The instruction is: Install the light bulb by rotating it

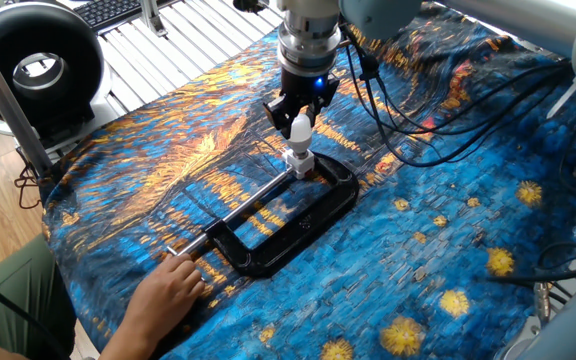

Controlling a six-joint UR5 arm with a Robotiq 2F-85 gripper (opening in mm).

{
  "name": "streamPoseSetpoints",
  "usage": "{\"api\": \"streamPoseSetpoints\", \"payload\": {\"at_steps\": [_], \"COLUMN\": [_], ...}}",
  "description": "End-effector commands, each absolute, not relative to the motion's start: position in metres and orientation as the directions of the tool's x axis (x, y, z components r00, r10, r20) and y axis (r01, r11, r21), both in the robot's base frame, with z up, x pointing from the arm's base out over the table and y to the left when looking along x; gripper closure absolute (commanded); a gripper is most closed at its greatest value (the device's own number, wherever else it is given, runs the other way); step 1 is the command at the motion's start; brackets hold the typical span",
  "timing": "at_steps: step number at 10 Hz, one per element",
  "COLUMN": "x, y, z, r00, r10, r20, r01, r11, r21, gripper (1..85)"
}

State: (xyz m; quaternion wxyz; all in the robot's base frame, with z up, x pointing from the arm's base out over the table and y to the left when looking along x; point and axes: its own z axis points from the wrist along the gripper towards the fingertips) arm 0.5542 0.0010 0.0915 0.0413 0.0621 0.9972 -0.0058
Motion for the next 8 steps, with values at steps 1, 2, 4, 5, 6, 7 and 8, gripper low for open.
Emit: {"api": "streamPoseSetpoints", "payload": {"at_steps": [1, 2, 4, 5, 6, 7, 8], "x": [0.553, 0.554, 0.550, 0.549, 0.546, 0.544, 0.542], "y": [0.005, 0.007, 0.008, 0.007, 0.007, 0.007, 0.006], "z": [0.092, 0.092, 0.092, 0.092, 0.091, 0.090, 0.090], "r00": [-0.988, -0.988, -0.989, -0.990, -0.991, -0.991, -0.992], "r10": [0.124, 0.122, 0.118, 0.114, 0.113, 0.112, 0.109], "r20": [-0.092, -0.093, -0.084, -0.081, -0.074, -0.068, -0.064], "r01": [0.125, 0.122, 0.117, 0.113, 0.112, 0.110, 0.107], "r11": [0.992, 0.993, 0.993, 0.993, 0.994, 0.994, 0.994], "r21": [-0.004, 0.005, 0.014, 0.015, 0.020, 0.029, 0.029], "gripper": [84.7, 84.7, 84.7, 84.7, 84.7, 84.7, 84.7]}}
